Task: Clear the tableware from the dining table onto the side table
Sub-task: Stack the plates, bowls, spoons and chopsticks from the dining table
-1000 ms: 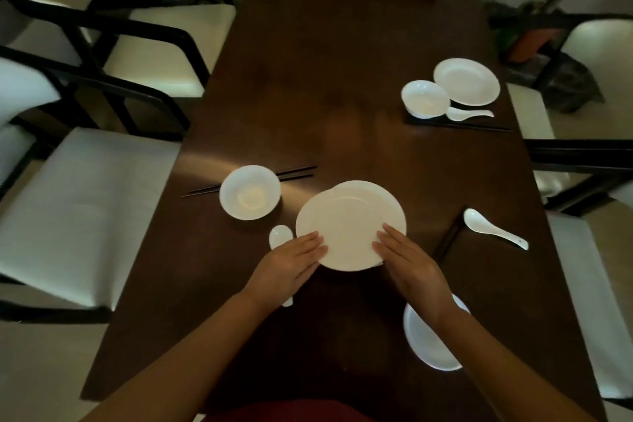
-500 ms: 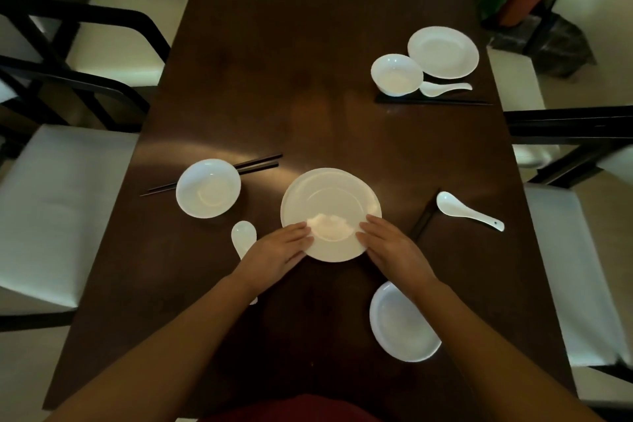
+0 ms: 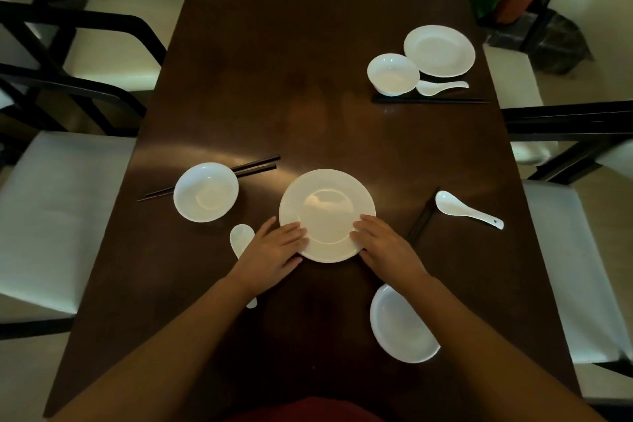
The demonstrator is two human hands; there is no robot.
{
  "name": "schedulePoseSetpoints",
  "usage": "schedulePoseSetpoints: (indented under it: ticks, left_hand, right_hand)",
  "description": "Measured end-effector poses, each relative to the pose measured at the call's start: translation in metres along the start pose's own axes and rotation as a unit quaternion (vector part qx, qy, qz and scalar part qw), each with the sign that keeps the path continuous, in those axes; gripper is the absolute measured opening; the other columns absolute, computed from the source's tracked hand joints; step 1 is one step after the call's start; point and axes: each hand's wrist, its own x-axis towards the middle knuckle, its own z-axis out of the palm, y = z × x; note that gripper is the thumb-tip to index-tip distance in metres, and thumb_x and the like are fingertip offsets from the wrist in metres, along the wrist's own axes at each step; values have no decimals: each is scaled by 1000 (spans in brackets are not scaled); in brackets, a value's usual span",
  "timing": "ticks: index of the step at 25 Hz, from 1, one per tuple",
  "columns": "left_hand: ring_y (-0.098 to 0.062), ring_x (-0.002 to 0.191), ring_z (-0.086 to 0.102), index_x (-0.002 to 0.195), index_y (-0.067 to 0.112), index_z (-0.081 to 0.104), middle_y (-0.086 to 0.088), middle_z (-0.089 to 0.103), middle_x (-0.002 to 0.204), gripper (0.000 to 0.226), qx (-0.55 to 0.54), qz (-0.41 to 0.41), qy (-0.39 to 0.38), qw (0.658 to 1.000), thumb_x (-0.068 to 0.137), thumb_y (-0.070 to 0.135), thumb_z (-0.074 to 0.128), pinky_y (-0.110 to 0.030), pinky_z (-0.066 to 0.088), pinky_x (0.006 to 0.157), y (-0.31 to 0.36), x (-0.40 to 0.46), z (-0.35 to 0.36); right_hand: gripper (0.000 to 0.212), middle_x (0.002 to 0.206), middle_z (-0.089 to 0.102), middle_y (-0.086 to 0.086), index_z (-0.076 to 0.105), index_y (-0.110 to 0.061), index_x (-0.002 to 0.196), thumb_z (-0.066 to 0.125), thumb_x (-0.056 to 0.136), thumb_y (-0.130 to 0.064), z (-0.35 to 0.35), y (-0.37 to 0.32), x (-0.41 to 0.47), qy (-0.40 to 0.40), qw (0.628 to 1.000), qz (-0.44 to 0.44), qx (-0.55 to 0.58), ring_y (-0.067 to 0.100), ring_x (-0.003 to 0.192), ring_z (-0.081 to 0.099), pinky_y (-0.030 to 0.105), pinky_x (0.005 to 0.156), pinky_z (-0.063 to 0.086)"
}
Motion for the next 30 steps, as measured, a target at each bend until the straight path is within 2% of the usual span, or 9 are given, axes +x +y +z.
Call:
schedulePoseSetpoints:
  ticks: [3, 6, 9, 11, 15, 18, 24, 28, 30]
  left_hand:
    - [-25, 124, 49, 124, 13, 57, -9, 57, 132, 40, -99, -134, 67, 984, 85, 22, 63, -42, 40, 103, 5, 0, 0]
    - [-13, 98, 57, 127, 14, 52, -2, 57, 119, 42, -242, -379, 147, 881, 87, 24, 60, -25, 43, 88, 6, 18, -6]
    - [-21, 91, 63, 118, 6, 58, -12, 65, 109, 33, -357, -451, 101, 812, 86, 15, 61, -35, 53, 82, -1, 34, -7]
    - [-22, 90, 62, 118, 5, 59, -16, 65, 110, 32, -415, -491, 94, 760, 86, 8, 61, -34, 57, 73, -5, 38, -8]
    - [-19, 91, 60, 120, 8, 58, -7, 62, 103, 36, -486, -523, 100, 693, 84, 3, 61, -29, 56, 66, -4, 43, -10]
    - [-21, 93, 59, 117, 8, 61, -6, 60, 101, 34, -517, -531, 109, 662, 84, 1, 61, -26, 53, 61, 1, 50, -11]
    - [-24, 97, 59, 115, 7, 60, -12, 61, 111, 32, -524, -538, 125, 649, 84, 0, 61, -30, 55, 66, -2, 98, -5]
    - [-25, 98, 61, 116, 8, 60, -13, 62, 112, 33, -537, -535, 142, 637, 84, 1, 61, -28, 55, 65, -1, 152, 4]
    - [-23, 97, 61, 118, 9, 60, -11, 63, 112, 35, -547, -532, 152, 628, 84, 1, 62, -27, 54, 65, 0, 178, 5]
  right_hand:
    - [37, 138, 50, 7, 57, -14, 123, 59, 87, -20, -2, -3, -2, 27, 997, 40, 57, 22, 133, 37, 31, 105, 36]
    - [44, 131, 53, 7, 51, -15, 129, 61, 86, -20, -4, -7, 5, 124, 956, 208, 167, 21, 119, 49, 30, 99, 38]
    - [38, 112, 66, 9, 56, -15, 122, 61, 84, -14, -8, -13, 20, 119, 884, 334, 305, 13, 86, 56, 25, 80, 42]
    - [33, 102, 69, 9, 62, -15, 115, 61, 82, -11, -8, -15, 24, 126, 860, 362, 337, 12, 80, 56, 27, 76, 45]
    - [32, 82, 65, 2, 66, -17, 111, 61, 81, -9, -12, -15, 26, 143, 825, 389, 384, 23, 82, 65, 41, 82, 55]
    - [37, 87, 65, 2, 63, -17, 117, 62, 81, -9, -15, -8, 28, 135, 808, 413, 398, 24, 88, 64, 46, 86, 55]
    - [33, 91, 67, 1, 67, -16, 109, 57, 81, -1, -37, 38, 57, 126, 807, 411, 404, 21, 82, 64, 44, 83, 56]
    - [35, 102, 64, 4, 64, -12, 115, 58, 83, 2, -59, 91, 87, 126, 803, 391, 432, 18, 85, 62, 33, 73, 57]
    - [39, 105, 66, 12, 61, -8, 118, 58, 82, 5, -71, 116, 98, 126, 792, 380, 461, 25, 90, 64, 37, 77, 57]
